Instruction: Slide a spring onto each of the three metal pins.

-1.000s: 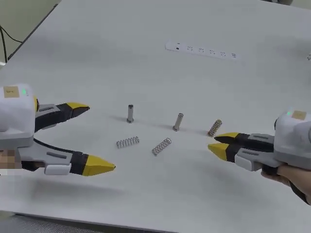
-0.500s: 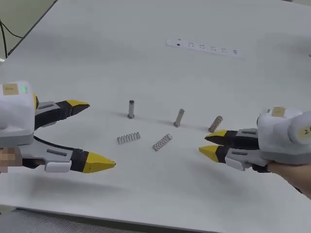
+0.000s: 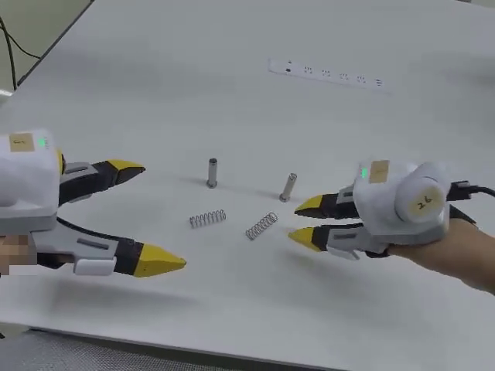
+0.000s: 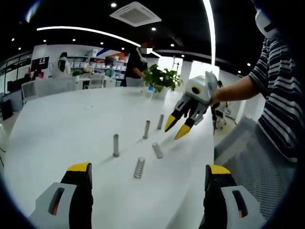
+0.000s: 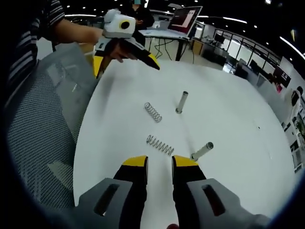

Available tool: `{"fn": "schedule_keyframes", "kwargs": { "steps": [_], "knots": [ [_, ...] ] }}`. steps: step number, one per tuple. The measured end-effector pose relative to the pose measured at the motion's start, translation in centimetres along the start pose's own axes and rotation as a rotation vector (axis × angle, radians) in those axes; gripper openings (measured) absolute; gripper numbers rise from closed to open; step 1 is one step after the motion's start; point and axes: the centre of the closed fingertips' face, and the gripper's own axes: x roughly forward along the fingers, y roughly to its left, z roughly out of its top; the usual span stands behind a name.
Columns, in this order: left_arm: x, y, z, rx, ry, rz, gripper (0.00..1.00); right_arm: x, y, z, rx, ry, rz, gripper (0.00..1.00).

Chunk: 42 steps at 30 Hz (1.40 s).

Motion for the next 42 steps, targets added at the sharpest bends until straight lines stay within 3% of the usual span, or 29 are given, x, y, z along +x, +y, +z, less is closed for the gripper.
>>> {"fn": "schedule_keyframes", "kwargs": {
  "steps": [14, 24, 35, 42],
  "knots": [
    [-0.3, -0.1, -0.4, 0.0, 0.007, 0.005, 0.95, 3.2, -0.1, 0.8, -0.171, 0.063, 0.062, 0.18],
    [-0.5, 0.1, -0.4, -0.005, 0.005, 0.01, 0.95, 4.5, -0.4, -0.8, -0.247, 0.143, 0.115, 0.15],
    [-0.8, 0.1, -0.8, -0.014, 0.009, 0.018, 0.94, 4.6, 0.0, -1.1, -0.211, 0.145, 0.148, 0.08],
    [-0.7, -0.1, -0.3, 0.0, 0.012, 0.01, 0.94, 4.1, 0.0, -1.0, -0.171, 0.126, 0.128, 0.08]
  ]
}}
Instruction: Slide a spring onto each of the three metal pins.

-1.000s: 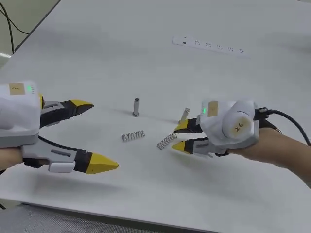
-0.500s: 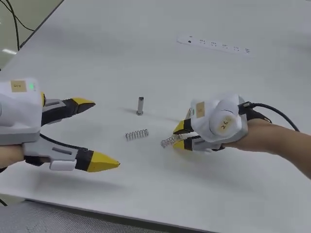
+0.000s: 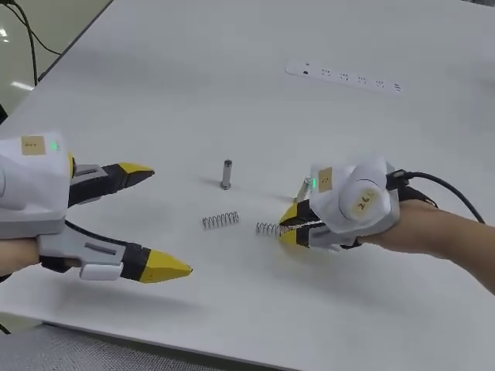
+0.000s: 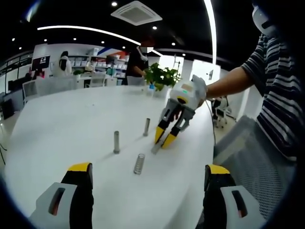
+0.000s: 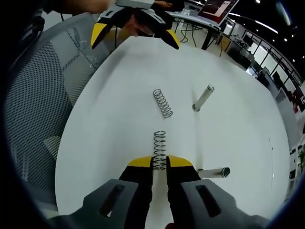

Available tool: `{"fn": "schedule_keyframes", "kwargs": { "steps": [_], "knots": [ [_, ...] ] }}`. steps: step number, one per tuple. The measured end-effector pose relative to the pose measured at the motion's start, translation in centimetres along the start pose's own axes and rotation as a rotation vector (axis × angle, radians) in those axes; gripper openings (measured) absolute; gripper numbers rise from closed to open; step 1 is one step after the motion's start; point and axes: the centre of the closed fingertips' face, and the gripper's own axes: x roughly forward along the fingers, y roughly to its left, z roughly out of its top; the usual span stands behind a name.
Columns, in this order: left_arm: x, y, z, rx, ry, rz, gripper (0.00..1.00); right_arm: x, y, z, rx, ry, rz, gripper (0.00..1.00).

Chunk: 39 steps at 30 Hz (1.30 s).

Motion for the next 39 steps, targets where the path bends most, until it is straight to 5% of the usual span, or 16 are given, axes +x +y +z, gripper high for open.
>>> {"fn": "schedule_keyframes", "kwargs": {
  "steps": [21, 32, 39],
  "knots": [
    [2.4, -2.2, 0.9, 0.031, 0.029, -0.111, 0.86, -5.0, 0.2, -0.9, 0.077, -0.049, -0.11, 0.08],
    [4.1, -3.5, 1.3, 0.048, 0.034, -0.174, 0.86, -5.8, 1.5, 0.0, 0.076, -0.053, -0.102, 0.08],
    [5.7, -3.6, 2.0, 0.055, 0.035, -0.217, 0.76, -5.9, 1.8, 0.5, 0.071, -0.054, -0.102, 0.08]
  ]
}}
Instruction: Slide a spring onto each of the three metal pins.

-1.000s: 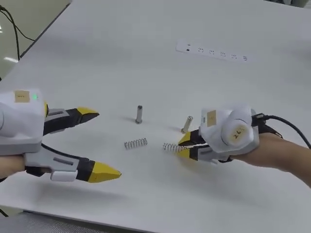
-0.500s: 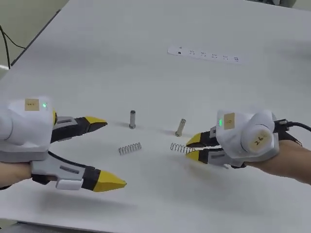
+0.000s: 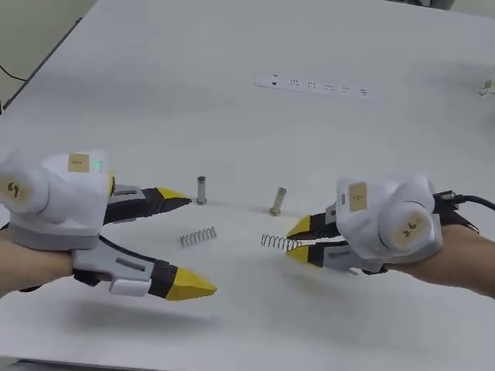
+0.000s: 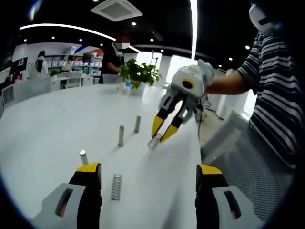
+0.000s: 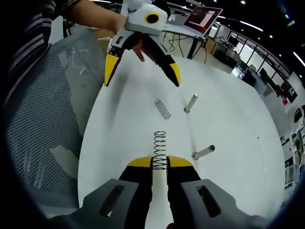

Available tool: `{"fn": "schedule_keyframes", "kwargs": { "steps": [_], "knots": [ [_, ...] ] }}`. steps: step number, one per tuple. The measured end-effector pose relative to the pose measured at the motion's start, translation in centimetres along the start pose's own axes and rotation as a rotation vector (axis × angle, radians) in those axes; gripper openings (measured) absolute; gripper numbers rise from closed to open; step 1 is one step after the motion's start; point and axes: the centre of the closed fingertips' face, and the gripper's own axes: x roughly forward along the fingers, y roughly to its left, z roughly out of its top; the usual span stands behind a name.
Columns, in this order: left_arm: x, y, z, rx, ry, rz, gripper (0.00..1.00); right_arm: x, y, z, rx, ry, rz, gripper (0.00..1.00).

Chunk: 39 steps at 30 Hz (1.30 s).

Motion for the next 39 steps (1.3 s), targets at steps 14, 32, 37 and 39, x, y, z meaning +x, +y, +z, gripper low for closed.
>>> {"fn": "schedule_keyframes", "kwargs": {
  "steps": [14, 32, 37, 39],
  "knots": [
    [3.3, -1.4, 0.6, 0.059, 0.018, -0.08, 0.48, -0.3, -0.1, 1.1, -0.026, -0.004, -0.004, 0.08],
    [5.8, -2.0, 0.7, 0.075, 0.013, -0.099, 0.27, -1.1, 0.8, 1.6, -0.044, -0.039, 0.006, 0.08],
    [6.3, -2.2, 1.3, 0.079, -0.009, -0.105, 0.23, -1.3, 0.7, 1.9, -0.052, -0.044, 0.006, 0.08],
    [6.5, -2.2, 1.6, 0.083, -0.018, -0.105, 0.21, -1.4, 0.7, 1.9, -0.05, -0.047, 0.008, 0.08]
  ]
}}
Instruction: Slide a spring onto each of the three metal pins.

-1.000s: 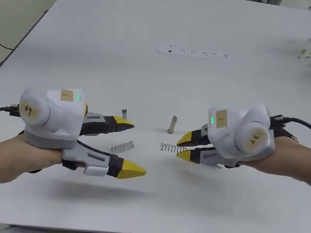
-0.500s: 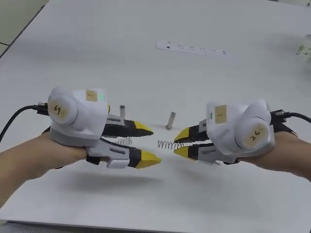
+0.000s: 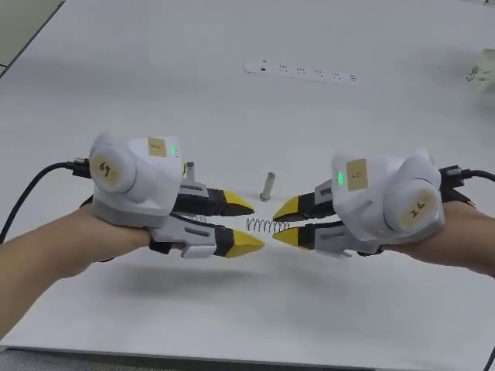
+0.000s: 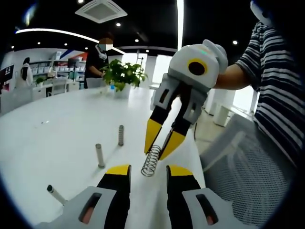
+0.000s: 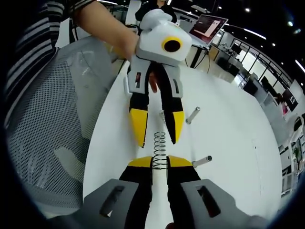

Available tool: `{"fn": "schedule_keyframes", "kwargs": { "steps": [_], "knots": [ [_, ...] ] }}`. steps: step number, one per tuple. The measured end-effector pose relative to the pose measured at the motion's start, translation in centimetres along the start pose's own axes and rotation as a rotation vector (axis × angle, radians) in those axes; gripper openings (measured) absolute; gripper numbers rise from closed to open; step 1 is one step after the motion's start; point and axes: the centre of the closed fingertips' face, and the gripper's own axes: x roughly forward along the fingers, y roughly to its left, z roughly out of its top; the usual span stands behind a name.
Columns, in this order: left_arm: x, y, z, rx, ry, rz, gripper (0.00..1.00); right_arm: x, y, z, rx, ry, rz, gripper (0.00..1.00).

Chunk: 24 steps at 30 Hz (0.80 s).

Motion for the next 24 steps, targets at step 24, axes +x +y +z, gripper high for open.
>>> {"fn": "schedule_keyframes", "kwargs": {
  "steps": [24],
  "knots": [
    [0.49, -0.56, 1.0, 0.015, -0.031, -0.022, 0.06, -0.56, 0.09, 0.44, 0.011, -0.024, -0.005, 0.08]
  ]
}}
